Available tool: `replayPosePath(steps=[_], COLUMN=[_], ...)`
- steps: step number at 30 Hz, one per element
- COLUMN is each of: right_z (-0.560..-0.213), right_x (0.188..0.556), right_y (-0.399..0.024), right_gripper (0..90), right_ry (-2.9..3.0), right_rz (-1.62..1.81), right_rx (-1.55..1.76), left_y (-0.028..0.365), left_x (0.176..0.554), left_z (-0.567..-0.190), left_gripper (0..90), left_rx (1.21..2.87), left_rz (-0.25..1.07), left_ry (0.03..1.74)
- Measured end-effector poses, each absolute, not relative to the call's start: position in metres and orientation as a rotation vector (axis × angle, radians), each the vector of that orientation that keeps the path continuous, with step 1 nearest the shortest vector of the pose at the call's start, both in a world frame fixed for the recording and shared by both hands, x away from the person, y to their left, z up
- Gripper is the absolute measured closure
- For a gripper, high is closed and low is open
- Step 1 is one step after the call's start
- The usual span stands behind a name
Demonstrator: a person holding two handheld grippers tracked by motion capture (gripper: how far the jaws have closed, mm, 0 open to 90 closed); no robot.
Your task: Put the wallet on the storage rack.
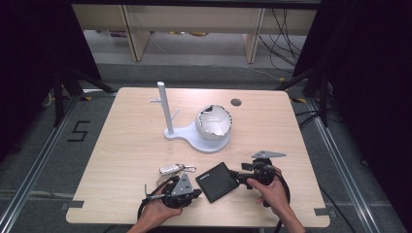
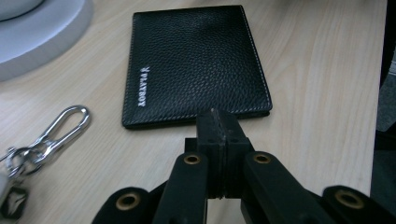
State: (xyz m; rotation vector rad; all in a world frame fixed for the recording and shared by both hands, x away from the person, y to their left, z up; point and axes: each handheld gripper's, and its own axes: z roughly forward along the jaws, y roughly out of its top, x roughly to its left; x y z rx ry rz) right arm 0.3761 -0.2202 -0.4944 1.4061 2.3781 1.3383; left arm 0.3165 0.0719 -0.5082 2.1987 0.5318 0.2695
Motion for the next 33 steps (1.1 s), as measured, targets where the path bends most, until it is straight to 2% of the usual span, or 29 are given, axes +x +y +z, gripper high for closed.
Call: replayPosePath(steps=[9, 33], right_z=[-0.498, -0.51], right_x=[0.384, 0.388], right_y=[-0.209, -0.197], right_gripper=[38.5, 43.0], right_ry=[2.432, 2.51], right_rz=[1.306, 1.355], right_rx=[1.417, 1.531], left_y=[0.061, 0.056], left_x=[0.325, 0.328], left_z=[-0.51, -0.511], left_gripper=[89.0, 89.0], left_rx=[2.24, 2.307], left_rz=[0.251, 0.23], left_ry=[0.504, 0.521])
